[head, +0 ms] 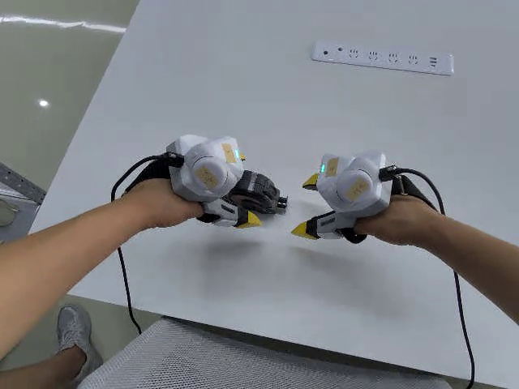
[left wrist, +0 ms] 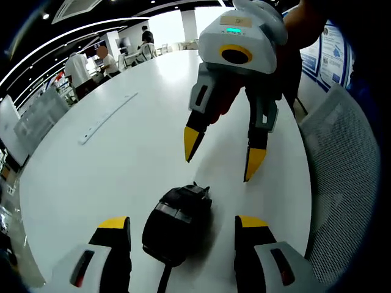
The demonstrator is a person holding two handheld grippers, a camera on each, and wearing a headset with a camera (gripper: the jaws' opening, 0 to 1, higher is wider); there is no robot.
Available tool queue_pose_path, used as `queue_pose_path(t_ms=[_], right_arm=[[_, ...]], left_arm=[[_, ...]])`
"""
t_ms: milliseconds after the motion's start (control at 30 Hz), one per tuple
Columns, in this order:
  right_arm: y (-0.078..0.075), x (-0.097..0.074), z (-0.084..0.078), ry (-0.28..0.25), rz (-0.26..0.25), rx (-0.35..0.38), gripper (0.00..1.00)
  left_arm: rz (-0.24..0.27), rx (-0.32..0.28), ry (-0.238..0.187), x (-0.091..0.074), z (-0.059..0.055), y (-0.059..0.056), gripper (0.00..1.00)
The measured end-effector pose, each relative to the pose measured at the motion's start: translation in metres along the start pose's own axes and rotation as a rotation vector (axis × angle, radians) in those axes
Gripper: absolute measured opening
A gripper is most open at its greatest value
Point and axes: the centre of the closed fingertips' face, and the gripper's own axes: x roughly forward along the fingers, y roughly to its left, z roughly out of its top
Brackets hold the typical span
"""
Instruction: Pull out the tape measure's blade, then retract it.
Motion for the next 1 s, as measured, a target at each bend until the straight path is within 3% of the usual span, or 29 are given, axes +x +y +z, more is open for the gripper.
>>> queue_pose_path(t_ms=[300,700,1000], right_arm=[[-0.005,0.013,0.001,-0.010,0.009,-0.012,0.40],[-0.011,0.025,-0.001,-0.011,0.024,-0.030,0.31],[-0.012,0.033,0.003,-0.021,0.029,-0.044,0.25]], left_arm=[[-0.021,0.047,0.012,0.006,-0.001,0.002,0.58],[-0.043,0.207,0.066,0.012,0.000,0.002,0.49],[-0.067,0.266,0.093,0.023,-0.006,0.006,0.44]])
